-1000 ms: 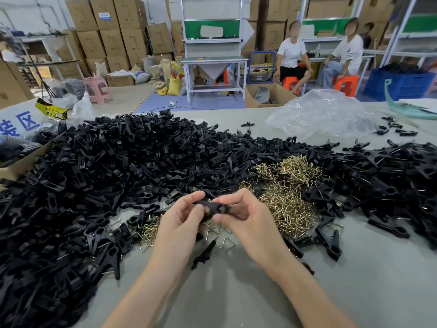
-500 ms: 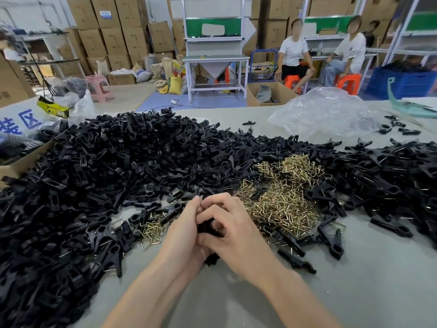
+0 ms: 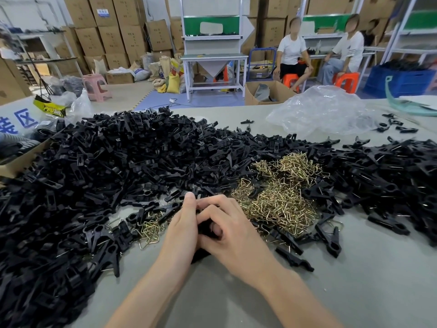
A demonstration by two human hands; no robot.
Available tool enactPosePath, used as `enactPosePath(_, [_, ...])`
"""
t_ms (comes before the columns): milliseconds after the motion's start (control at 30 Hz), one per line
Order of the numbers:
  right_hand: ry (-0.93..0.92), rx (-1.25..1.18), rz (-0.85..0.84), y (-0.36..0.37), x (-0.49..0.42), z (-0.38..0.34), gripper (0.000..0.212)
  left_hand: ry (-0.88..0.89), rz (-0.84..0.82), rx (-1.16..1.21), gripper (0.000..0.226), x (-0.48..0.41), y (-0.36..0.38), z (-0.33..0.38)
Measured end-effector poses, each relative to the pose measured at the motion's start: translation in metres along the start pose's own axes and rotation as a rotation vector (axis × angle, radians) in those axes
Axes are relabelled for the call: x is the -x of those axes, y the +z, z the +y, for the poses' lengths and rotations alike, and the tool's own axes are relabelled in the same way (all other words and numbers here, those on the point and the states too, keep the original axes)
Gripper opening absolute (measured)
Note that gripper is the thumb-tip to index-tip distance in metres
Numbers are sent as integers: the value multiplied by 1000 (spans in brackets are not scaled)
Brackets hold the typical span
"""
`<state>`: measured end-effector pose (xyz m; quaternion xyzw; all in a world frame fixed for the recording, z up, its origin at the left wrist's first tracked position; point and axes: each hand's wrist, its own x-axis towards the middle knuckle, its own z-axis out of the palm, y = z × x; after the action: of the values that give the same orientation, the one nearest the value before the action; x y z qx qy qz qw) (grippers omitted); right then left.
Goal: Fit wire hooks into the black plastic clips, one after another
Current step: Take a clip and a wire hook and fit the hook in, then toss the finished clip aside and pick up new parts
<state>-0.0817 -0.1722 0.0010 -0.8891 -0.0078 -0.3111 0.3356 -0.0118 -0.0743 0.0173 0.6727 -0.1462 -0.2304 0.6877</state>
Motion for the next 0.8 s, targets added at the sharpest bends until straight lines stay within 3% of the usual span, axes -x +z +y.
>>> enactPosePath(100, [-47, 40, 74, -3, 0, 3, 23, 28, -8, 34, 52, -3, -4, 2])
enactPosePath(167, [32, -49, 160, -13, -3, 3, 21, 61, 12, 34, 52, -4, -6, 5])
enactPosePath(267, [325, -436, 401, -48, -12, 7, 22, 238, 85, -85, 47, -3, -13, 4])
enactPosePath(333, [469, -786, 671, -91, -22, 19, 30, 323, 145, -190, 39, -1, -17, 4])
enactPosePath(433, [412, -1335, 1034, -166, -34, 38, 42, 407, 245, -571, 29, -6, -29, 2])
enactPosePath(500, [416, -1445, 1134, -198, -38, 47, 67, 427, 326, -848, 32, -10, -38, 2])
enactPosePath(600, [580, -1406, 957, -195, -39, 52, 89, 346, 412, -1128, 39, -14, -50, 2])
enactPosePath(667, [618, -1386, 809, -168, -37, 46, 74, 269, 377, -1245, 46, -16, -55, 1])
enactPosePath(733, [645, -1322, 667, -130, -35, 35, 45, 206, 320, -1335, 48, -19, -58, 1])
enactPosePath(800, [630, -1150, 468, -85, -32, 21, 30, 194, 275, -1377, 47, -20, -61, 3])
